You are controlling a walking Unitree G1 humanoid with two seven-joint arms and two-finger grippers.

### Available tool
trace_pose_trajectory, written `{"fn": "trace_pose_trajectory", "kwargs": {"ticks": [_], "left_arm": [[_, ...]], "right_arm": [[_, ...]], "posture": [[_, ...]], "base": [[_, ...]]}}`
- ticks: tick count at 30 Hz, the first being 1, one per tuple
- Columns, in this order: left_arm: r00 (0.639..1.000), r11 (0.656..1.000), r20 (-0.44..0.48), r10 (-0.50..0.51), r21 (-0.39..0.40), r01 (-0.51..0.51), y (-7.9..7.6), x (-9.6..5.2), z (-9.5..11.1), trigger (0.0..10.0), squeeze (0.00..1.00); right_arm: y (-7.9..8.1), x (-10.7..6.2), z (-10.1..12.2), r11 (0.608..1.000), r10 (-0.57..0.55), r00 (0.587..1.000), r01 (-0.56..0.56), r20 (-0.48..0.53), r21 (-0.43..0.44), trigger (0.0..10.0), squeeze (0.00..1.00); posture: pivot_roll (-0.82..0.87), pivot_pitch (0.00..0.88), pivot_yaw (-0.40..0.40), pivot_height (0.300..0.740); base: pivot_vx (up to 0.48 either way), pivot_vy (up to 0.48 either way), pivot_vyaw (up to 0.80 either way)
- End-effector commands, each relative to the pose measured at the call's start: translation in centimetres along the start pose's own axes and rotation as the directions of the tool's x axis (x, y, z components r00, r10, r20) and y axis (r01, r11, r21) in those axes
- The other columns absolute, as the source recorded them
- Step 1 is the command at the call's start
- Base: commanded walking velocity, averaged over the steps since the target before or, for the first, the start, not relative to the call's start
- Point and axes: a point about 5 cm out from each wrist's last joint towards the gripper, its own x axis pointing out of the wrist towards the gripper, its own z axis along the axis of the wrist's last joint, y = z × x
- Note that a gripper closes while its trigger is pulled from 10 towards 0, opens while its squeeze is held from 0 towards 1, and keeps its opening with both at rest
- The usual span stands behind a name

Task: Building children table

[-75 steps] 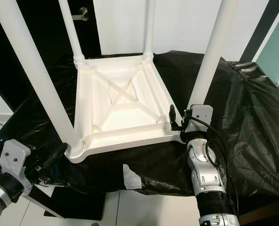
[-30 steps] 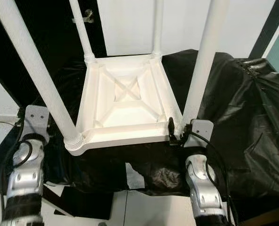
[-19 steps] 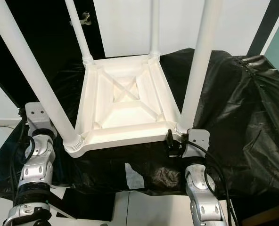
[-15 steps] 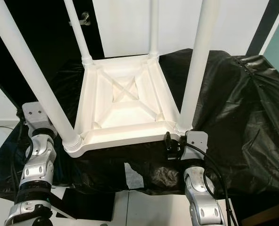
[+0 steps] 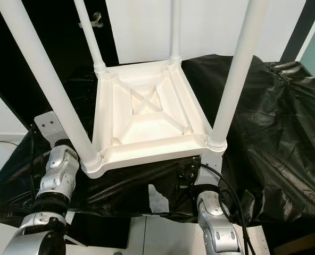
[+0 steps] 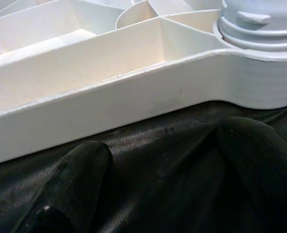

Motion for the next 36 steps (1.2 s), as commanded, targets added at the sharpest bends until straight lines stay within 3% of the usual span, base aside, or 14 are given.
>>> {"fn": "trace_pose_trajectory", "kwargs": {"ticks": [1,2,3,4,5,6,7,8,10,16,24,31,33,36], "left_arm": [[0.517,0.517,-0.018,-0.856,-0.025,0.856,-4.6,-2.9,-0.5,10.0,0.0],[0.442,0.443,-0.025,-0.897,-0.065,0.894,-4.7,-3.7,-0.8,10.0,0.0],[0.442,0.443,-0.025,-0.897,-0.065,0.894,-4.7,-3.7,-0.8,10.0,0.0],[0.359,0.361,-0.036,-0.933,-0.12,0.925,-4.9,-4.5,-1.1,10.0,0.0],[0.359,0.361,-0.036,-0.933,-0.12,0.925,-4.9,-4.5,-1.1,10.0,0.0],[0.278,0.279,-0.03,-0.96,-0.166,0.946,-5.0,-5.5,-1.3,10.0,0.0],[0.229,0.228,-0.021,-0.973,-0.197,0.953,-5.2,-6.1,-1.3,10.0,0.0],[0.229,0.228,-0.021,-0.973,-0.197,0.953,-5.2,-6.1,-1.3,10.0,0.0],[0.191,0.181,0.021,-0.981,-0.236,0.955,-5.5,-6.9,-1.0,10.0,0.0],[0.173,0.158,0.036,-0.984,-0.264,0.952,-5.7,-7.6,-0.9,10.0,0.0],[0.089,0.049,0.107,-0.99,-0.329,0.943,-5.5,-10.5,0.8,10.0,0.0],[0.067,0.015,0.134,-0.989,-0.36,0.933,-5.2,-12.6,1.7,10.0,0.0],[0.054,-0.015,0.168,-0.984,-0.386,0.922,-5.6,-13.9,2.6,10.0,0.0],[0.044,-0.038,0.201,-0.979,-0.388,0.921,-6.1,-14.4,3.2,10.0,0.0]], "right_arm": [[0.0,0.0,-0.6,1.0,-0.015,0.999,0.016,-0.042,0.006,10.0,0.0],[-0.1,0.0,-0.5,1.0,-0.028,0.999,0.028,-0.047,0.005,10.0,0.0],[-0.1,0.0,-0.5,1.0,-0.028,0.999,0.028,-0.047,0.005,10.0,0.0],[-0.3,0.1,-0.5,0.999,-0.046,0.998,0.046,-0.051,0.003,10.0,0.0],[-0.3,0.1,-0.5,0.999,-0.046,0.998,0.046,-0.051,0.003,10.0,0.0],[-0.6,0.1,-0.5,0.998,-0.063,0.996,0.063,-0.055,-0.002,10.0,0.0],[-0.8,0.2,-0.4,0.997,-0.074,0.996,0.074,-0.057,-0.005,10.0,0.0],[-0.8,0.2,-0.4,0.997,-0.074,0.996,0.074,-0.057,-0.005,10.0,0.0],[-1.2,0.1,0.0,0.994,-0.107,0.994,0.106,-0.036,-0.026,10.0,0.0],[-1.4,-0.1,0.6,0.99,-0.14,0.99,0.14,-0.005,-0.032,10.0,0.0],[-2.2,0.4,2.0,0.977,-0.212,0.977,0.213,0.033,-0.031,10.0,0.0],[-2.2,0.7,2.3,0.971,-0.233,0.972,0.234,0.031,-0.038,10.0,0.0],[-2.0,1.6,2.8,0.977,-0.208,0.977,0.21,0.04,-0.048,10.0,0.0],[-1.9,2.4,3.1,0.98,-0.185,0.982,0.188,0.044,-0.06,10.0,0.0]], "posture": [[-0.12,0.0,0.064,0.74],[-0.12,0.0,0.06,0.74],[-0.12,0.0,0.06,0.74],[-0.12,0.0,0.053,0.74],[-0.12,0.0,0.053,0.74],[-0.12,0.0,0.047,0.74],[-0.12,0.0,0.047,0.74],[-0.12,0.0,0.047,0.74],[-0.12,0.0,0.035,0.74],[-0.12,0.0,0.028,0.74],[-0.12,0.0,0.021,0.74],[-0.11,0.0,0.02,0.74],[-0.09,0.0,0.015,0.74],[-0.08,0.0,0.013,0.74]], "base": [[0.0,0.0,0.0],[0.0,0.0,0.0],[0.0,0.0,0.0],[0.0,0.0,0.0],[0.0,0.0,0.0],[0.0,0.0,0.0],[0.0,0.0,0.0],[0.0,0.0,0.0],[0.0,0.0,0.0],[0.0,0.0,0.0],[0.0,0.0,0.0],[0.0,0.0,0.0],[0.0,0.0,0.0],[0.0,0.0,0.0]]}}
